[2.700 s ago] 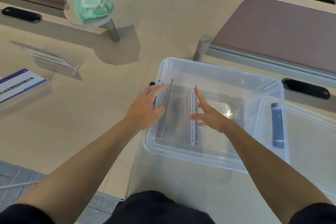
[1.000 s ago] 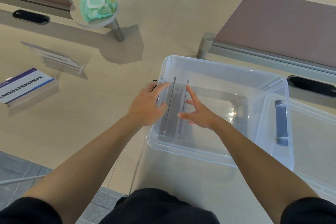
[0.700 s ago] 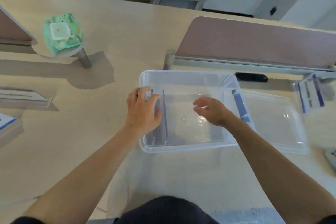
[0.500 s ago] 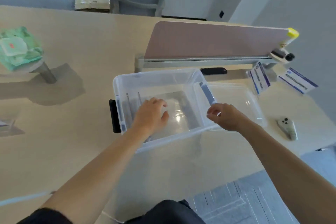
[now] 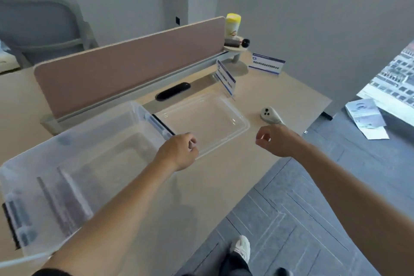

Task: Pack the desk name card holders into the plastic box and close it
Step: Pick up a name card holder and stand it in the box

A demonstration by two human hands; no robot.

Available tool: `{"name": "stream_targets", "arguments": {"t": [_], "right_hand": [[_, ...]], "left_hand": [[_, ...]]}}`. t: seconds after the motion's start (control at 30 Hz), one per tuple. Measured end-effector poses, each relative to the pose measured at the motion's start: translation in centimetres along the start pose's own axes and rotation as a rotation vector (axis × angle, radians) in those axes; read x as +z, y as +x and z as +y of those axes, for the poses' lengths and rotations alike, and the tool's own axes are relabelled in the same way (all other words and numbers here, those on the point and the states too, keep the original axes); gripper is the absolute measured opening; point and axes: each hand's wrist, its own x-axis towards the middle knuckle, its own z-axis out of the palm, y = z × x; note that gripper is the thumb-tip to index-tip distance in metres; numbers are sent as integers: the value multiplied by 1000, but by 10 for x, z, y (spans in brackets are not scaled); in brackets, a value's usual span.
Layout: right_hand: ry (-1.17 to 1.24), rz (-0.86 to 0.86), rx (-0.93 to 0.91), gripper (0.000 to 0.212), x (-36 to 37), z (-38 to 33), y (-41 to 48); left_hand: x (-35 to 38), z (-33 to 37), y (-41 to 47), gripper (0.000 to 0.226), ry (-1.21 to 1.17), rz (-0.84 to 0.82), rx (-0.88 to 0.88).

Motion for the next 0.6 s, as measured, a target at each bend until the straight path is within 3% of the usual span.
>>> {"name": "stream_targets", "arguments": {"t": [0.33, 0.6], "right_hand": [[58, 18, 30, 24, -72, 191, 84], [84, 57, 57, 22, -116, 289, 162]], "left_hand": [[50, 150, 140, 31, 131, -47, -46], [87, 219, 238, 28, 83, -40, -41]]}}
